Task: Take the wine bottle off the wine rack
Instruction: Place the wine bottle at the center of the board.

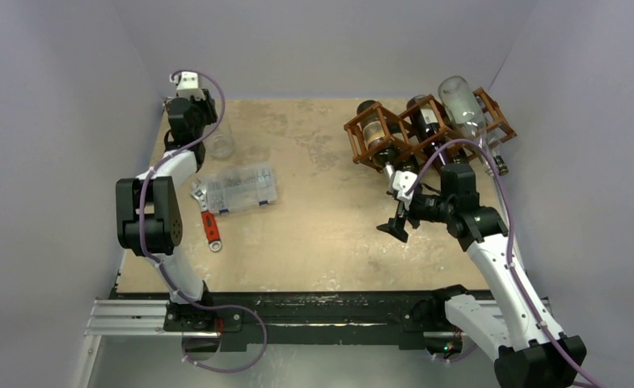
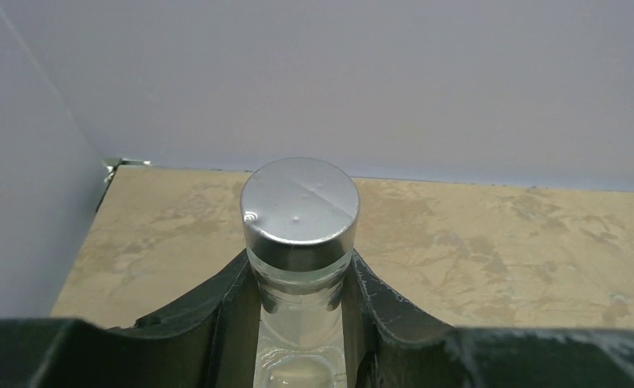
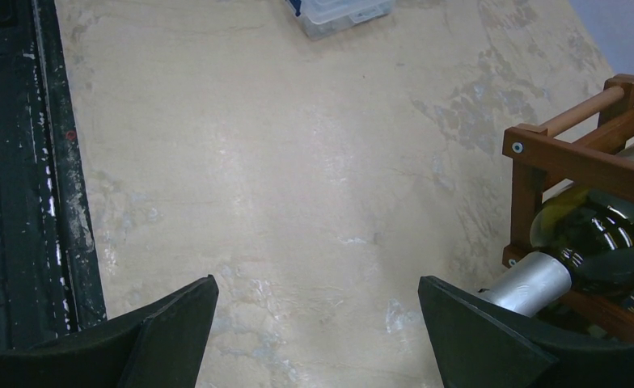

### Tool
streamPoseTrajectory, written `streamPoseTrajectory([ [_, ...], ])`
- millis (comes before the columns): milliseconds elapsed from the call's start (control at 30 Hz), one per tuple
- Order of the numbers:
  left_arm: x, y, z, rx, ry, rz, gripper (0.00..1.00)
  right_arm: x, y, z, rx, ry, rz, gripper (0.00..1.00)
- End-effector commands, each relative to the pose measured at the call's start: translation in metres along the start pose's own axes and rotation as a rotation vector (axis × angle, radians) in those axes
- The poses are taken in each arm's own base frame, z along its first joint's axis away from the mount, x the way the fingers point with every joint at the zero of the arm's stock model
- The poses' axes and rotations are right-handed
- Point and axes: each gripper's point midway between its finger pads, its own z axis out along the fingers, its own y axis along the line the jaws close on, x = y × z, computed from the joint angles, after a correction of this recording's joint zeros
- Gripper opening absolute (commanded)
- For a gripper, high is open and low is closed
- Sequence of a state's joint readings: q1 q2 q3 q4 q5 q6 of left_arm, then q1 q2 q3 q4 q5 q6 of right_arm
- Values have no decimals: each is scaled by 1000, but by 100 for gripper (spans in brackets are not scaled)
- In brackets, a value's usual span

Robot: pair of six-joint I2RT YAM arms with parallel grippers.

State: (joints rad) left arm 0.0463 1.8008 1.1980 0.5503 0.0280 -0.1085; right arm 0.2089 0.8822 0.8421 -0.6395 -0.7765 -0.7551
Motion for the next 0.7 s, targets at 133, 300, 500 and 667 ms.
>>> streamPoseTrajectory([
  [133, -91, 14, -6, -9, -298, 61, 0, -2, 1, 0, -15, -5, -11, 99],
  [300, -74, 18, -6, -24, -270, 43, 0, -1, 1, 0, -11, -2, -10, 99],
  [500, -59, 21, -11, -34, -241, 33, 34, 0, 1, 0, -9, -1, -10, 99],
  [667, -60, 21, -22, -43, -249, 2, 67, -1, 1, 0, -8, -3, -12, 99],
])
